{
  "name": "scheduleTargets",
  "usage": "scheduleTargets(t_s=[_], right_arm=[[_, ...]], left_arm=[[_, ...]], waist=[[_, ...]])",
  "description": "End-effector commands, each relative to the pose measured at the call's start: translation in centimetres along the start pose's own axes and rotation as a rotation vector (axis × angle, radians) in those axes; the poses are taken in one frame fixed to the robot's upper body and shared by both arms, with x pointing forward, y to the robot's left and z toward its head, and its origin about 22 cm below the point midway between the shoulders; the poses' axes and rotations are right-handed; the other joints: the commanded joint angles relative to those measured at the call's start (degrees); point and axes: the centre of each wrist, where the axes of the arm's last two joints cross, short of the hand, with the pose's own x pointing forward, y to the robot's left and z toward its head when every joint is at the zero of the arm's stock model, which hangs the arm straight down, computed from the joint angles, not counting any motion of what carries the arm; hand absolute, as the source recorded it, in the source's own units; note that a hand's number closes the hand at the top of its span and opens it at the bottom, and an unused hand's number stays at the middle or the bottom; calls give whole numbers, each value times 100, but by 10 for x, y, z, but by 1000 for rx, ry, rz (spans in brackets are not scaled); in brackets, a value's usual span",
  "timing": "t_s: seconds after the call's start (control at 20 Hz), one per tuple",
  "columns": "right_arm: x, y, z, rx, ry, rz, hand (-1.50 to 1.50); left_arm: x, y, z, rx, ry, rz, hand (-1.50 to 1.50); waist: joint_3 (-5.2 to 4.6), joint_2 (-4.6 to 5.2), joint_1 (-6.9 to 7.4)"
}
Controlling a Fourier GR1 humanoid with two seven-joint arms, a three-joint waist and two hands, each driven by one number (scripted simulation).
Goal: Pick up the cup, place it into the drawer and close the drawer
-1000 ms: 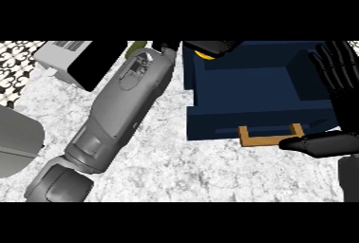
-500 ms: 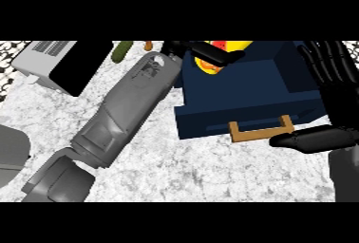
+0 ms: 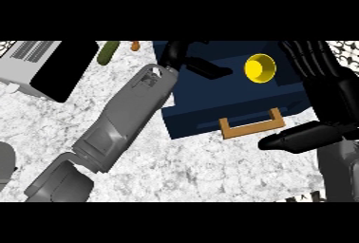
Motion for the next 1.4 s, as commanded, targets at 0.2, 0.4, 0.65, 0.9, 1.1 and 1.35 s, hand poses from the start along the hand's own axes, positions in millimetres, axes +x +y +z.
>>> scheduleTargets(t_s=[0.2, 0.4, 0.65, 0.9, 1.1, 1.35], right_arm=[[1, 27, -16, 311, -48, -145, 150], [-3, 34, -3, 516, 45, -149, 150], [-2, 32, 0, 676, 230, 109, 150], [-1, 17, 22, 641, 293, 392, -150], [-42, 34, 34, 572, 382, 463, -150], [-107, 56, 43, 642, 512, 525, -150]], left_arm=[[6, -2, 2, 5, -125, 216, -150], [11, 1, 0, 84, -202, 302, -150], [14, 1, -2, 138, -219, 332, -150], [5, 4, -1, 169, -180, 331, -150], [-13, 8, 7, 185, -207, 385, -150], [-34, 10, 19, 183, -225, 425, -150]], waist=[[-9, 18, -28], [-12, -34, -12], [-15, -137, 395], [-2, -216, 707], [-3, -206, 954], [-4, -200, 1209]])
